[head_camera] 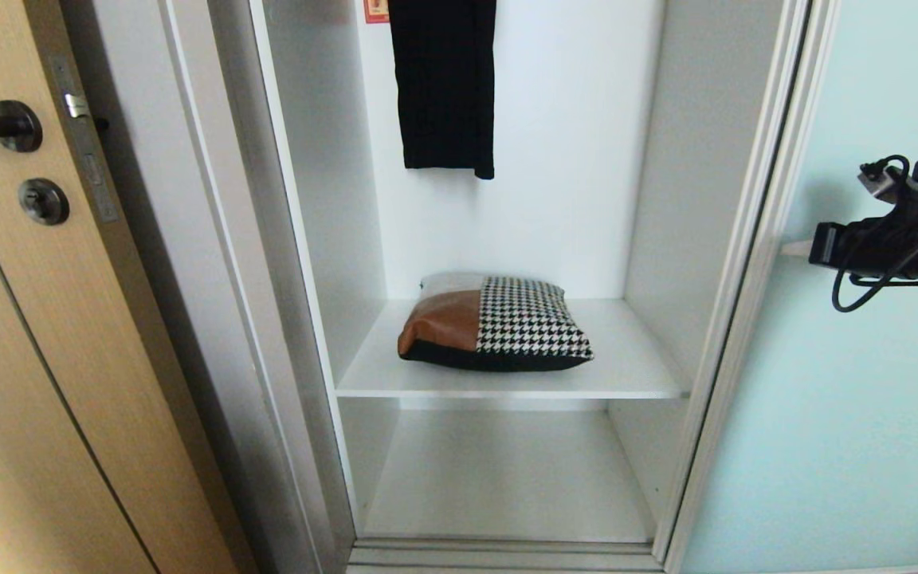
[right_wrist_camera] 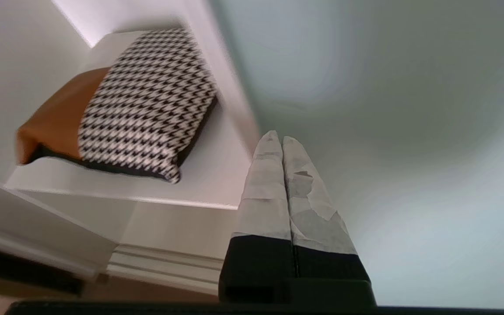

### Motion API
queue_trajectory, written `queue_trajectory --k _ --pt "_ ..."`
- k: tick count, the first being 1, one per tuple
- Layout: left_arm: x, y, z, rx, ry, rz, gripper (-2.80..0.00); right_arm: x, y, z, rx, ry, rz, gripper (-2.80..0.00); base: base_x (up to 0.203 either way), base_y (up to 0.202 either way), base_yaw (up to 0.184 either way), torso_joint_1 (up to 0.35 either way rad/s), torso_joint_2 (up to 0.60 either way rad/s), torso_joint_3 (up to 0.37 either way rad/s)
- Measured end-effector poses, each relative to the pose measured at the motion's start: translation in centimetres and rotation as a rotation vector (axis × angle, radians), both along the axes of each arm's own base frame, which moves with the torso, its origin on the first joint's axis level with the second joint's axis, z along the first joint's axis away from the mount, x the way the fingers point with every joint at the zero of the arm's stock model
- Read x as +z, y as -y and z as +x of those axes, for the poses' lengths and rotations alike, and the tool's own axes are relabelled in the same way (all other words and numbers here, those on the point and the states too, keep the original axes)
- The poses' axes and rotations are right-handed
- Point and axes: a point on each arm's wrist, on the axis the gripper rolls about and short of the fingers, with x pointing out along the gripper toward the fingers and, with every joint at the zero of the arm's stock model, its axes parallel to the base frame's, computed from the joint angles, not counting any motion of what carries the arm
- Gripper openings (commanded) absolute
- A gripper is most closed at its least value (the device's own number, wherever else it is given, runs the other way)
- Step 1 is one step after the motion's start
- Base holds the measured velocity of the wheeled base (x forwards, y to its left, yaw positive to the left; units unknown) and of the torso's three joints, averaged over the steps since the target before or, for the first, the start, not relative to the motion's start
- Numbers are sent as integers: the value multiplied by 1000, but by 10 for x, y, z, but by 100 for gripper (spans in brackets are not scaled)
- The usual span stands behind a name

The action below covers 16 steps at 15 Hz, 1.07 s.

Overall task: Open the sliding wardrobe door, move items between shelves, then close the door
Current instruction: Close the door

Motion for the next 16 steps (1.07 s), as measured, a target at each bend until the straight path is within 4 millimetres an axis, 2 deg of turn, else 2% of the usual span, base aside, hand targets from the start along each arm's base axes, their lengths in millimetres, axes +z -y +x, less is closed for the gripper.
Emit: queue_trajectory --k 9,16 --pt "0 0 0 0 0 0 -280 -11 -2 15 -9 -14 -5 -280 0 0 0 0 0 0" --pt "0 0 0 0 0 0 -280 -11 -27 9 36 -38 -5 -280 0 0 0 0 0 0"
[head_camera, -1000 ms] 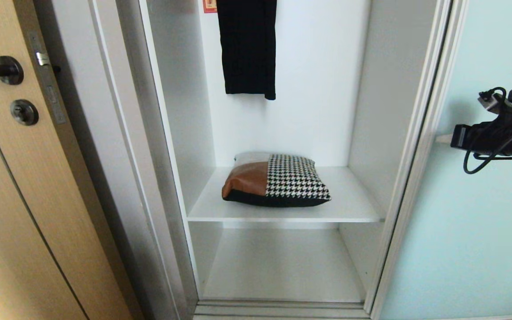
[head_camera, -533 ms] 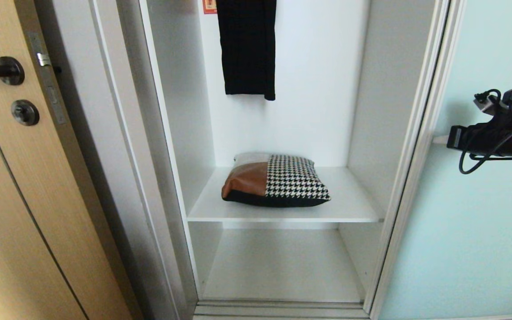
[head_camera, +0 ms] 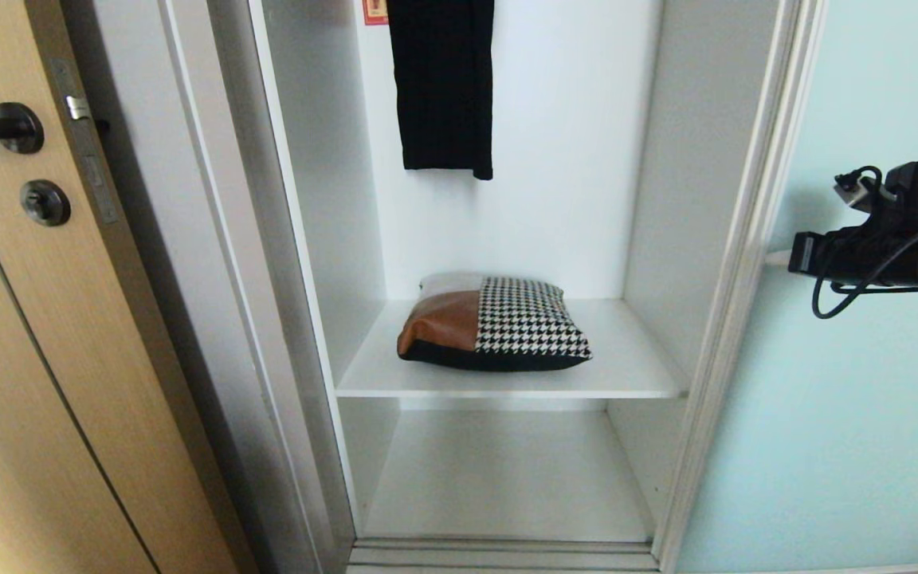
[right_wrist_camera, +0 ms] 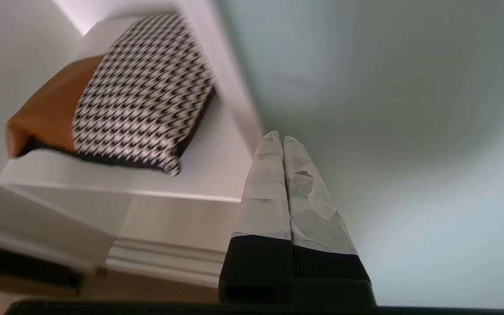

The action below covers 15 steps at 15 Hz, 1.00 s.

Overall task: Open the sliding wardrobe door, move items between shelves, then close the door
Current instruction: Close the door

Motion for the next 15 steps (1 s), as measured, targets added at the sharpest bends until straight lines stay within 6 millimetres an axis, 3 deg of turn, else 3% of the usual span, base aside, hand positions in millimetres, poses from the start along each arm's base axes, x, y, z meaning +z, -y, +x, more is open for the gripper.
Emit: queue_trajectory --k 5,9,13,15 --pt "0 0 0 0 0 0 -280 8 -30 -3 68 11 -3 -280 0 0 0 0 0 0" --pt "0 0 0 0 0 0 -280 10 -67 -7 114 5 -22 -280 0 0 0 0 0 0" --pt "0 0 0 0 0 0 -280 18 -70 -35 154 -7 -9 -280 0 0 0 0 0 0" --pt "0 0 0 0 0 0 -280 22 -57 -51 203 -2 27 -280 0 0 0 0 0 0"
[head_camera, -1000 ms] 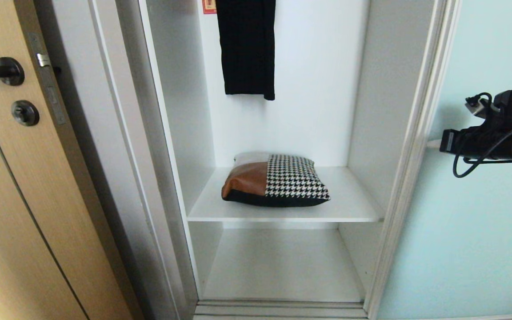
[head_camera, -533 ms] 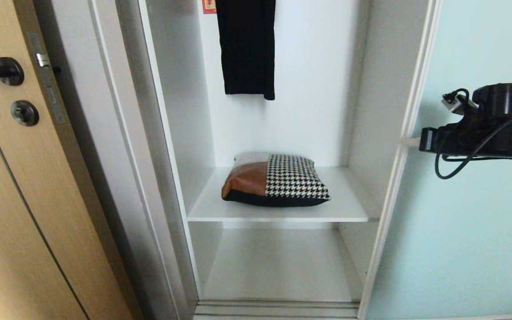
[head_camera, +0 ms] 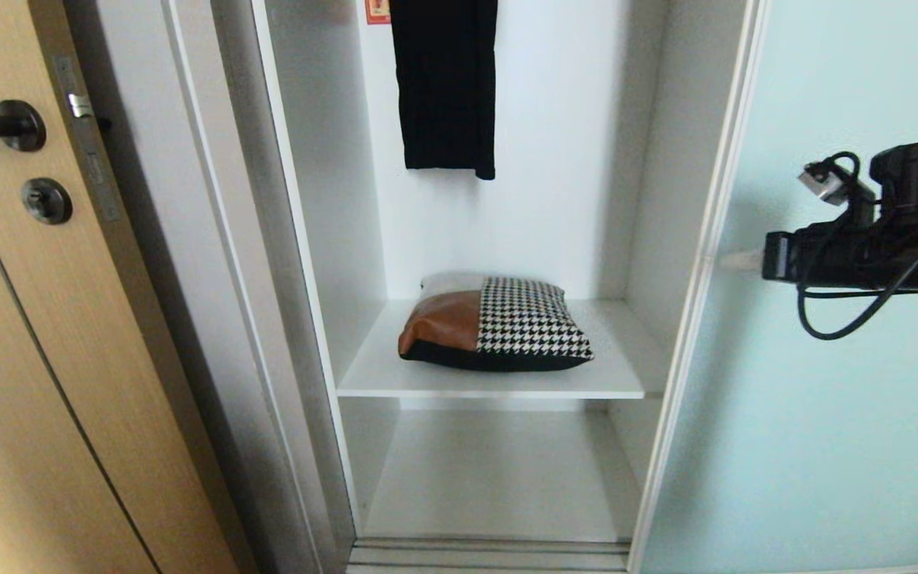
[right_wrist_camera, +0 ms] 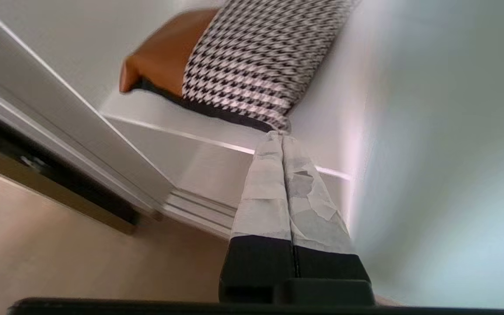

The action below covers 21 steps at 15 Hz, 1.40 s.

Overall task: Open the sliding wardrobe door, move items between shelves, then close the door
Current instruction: Close the door

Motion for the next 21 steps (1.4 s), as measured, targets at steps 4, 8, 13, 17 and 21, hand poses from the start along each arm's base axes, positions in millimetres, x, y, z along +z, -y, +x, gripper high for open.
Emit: queue_trajectory --k 4,8,13,17,21 --pt "0 0 0 0 0 0 -280 9 11 -1 3 36 8 -280 0 0 0 0 0 0" --pt "0 0 0 0 0 0 -280 6 15 16 -4 47 8 -280 0 0 0 0 0 0" --pt "0 0 0 0 0 0 -280 -3 13 36 -31 35 0 -280 0 0 0 0 0 0" --pt "0 0 0 1 0 0 -280 -12 14 45 -54 20 -8 -280 0 0 0 0 0 0" --pt "0 0 0 0 0 0 -280 -15 16 53 -60 19 -7 -280 0 0 0 0 0 0"
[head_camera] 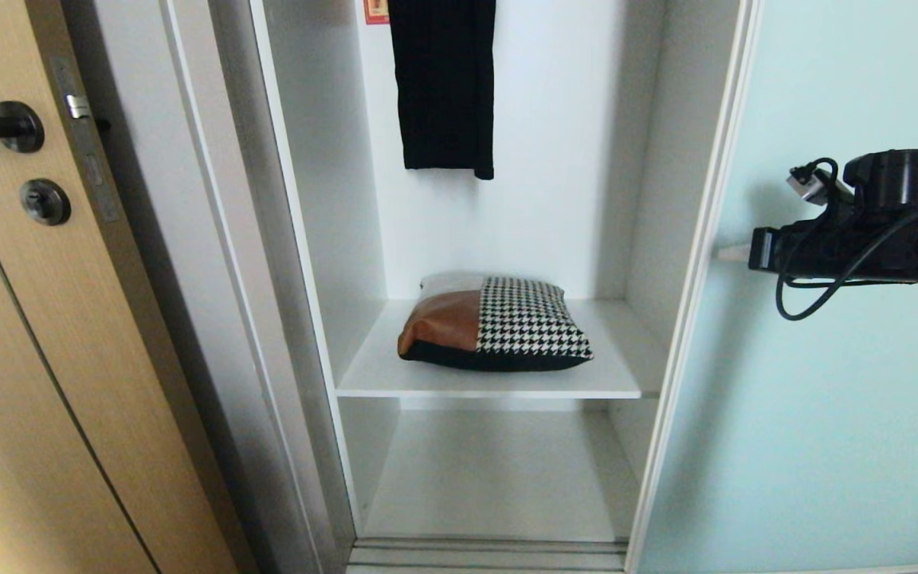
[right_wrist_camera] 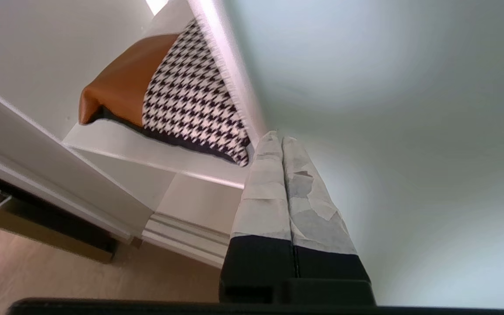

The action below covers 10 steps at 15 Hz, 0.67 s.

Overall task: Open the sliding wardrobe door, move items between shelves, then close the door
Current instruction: Close the door

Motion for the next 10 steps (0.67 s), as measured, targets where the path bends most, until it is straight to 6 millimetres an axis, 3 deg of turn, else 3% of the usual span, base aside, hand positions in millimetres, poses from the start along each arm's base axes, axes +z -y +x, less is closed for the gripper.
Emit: queue_trajectory --k 10 --pt "0 0 0 0 0 0 -280 -13 2 17 -34 -15 -10 -280 0 0 0 0 0 0"
